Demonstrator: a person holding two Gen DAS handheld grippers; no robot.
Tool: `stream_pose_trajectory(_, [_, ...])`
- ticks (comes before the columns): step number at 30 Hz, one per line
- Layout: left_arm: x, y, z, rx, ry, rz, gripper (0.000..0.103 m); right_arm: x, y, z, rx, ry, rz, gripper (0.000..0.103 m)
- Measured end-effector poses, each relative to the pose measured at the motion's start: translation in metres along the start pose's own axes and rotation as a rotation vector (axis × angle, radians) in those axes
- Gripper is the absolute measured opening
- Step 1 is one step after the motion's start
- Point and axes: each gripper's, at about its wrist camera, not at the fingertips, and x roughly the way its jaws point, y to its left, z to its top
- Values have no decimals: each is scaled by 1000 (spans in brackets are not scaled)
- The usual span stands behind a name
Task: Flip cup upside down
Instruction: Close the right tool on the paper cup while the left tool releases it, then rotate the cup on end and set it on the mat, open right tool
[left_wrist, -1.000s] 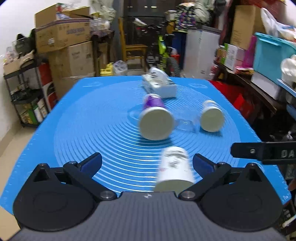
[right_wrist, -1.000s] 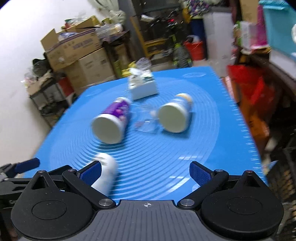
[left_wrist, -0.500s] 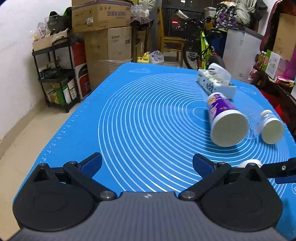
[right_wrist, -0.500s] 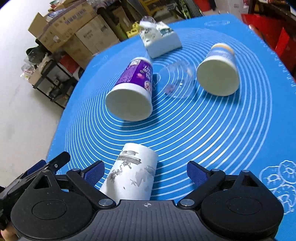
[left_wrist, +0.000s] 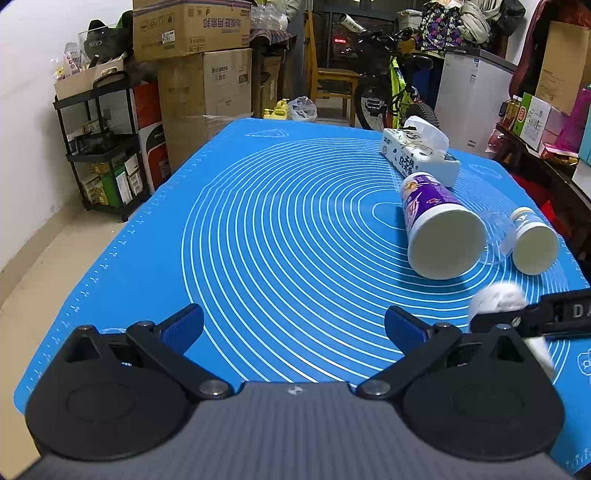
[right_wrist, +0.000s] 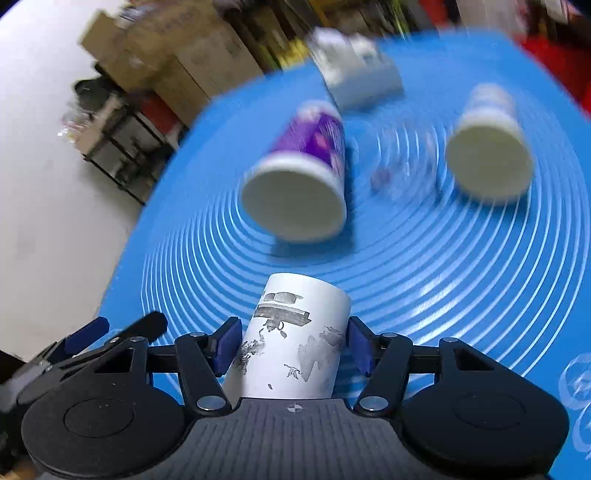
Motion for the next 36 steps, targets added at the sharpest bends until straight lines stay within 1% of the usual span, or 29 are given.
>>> stream_pose_trajectory(2, [-3, -1, -1, -5, -10, -3, 103, -15, 2, -6, -63, -114, -38, 64])
stream_pose_trajectory(3, [-4, -2, -2, -7, -14, -1, 103, -20, 4, -11, -102, -177, -71, 64])
stream_pose_trajectory(4, [-5, -2, -2, -10, -20, 0, 103, -25, 6, -16, -153, -244, -113, 64])
stream_pose_trajectory(5, [-6, -3, -3, -14, -24, 0, 103, -28, 9, -25, -233, -330, -171, 64])
stream_pose_trajectory(6, [-7, -4, -4, -16, -27, -3, 103, -28, 11, -33, -289, -390, -215, 64])
stream_pose_trajectory(7, [-7, -6, -5, -16, -29, -7, 103, -26, 12, -42, -346, -442, -269, 64])
stream_pose_trajectory(8, [-8, -7, -6, -16, -29, -11, 103, -22, 13, -49, -395, -476, -319, 65])
stream_pose_trajectory(9, [-9, -9, -7, -16, -30, -15, 103, -19, 12, -54, -429, -492, -348, 65])
stream_pose_trajectory(11, [-10, -12, -9, -12, -32, -20, 103, -12, 9, -64, -479, -493, -373, 66])
stream_pose_trajectory(12, [-11, -13, -9, -9, -35, -21, 103, -12, 8, -71, -499, -520, -369, 66])
stream_pose_trajectory(14, [-14, -15, -11, -1, -43, -25, 103, -14, 8, -78, -517, -519, -363, 64])
stream_pose_trajectory(20, [-22, -25, -17, 26, -53, -44, 103, -26, 2, -91, -452, -442, -323, 63])
stream_pose_trajectory(23, [-25, -29, -21, 36, -54, -50, 103, -28, -2, -95, -433, -427, -310, 63])
stream_pose_trajectory(25, [-30, -32, -24, 44, -61, -50, 103, -35, -3, -96, -419, -428, -297, 73])
stream_pose_trajectory(28, [-44, -39, -29, 66, -87, -40, 103, -49, 0, -98, -407, -431, -282, 84])
stream_pose_trajectory(30, [-53, -44, -33, 88, -93, -44, 103, -64, 0, -104, -395, -429, -269, 86])
stream_pose_trajectory(32, [-63, -50, -38, 110, -102, -55, 103, -79, -1, -110, -375, -416, -282, 87])
stream_pose_trajectory(36, [-83, -66, -52, 162, -122, -80, 103, -106, -7, -125, -329, -390, -289, 88])
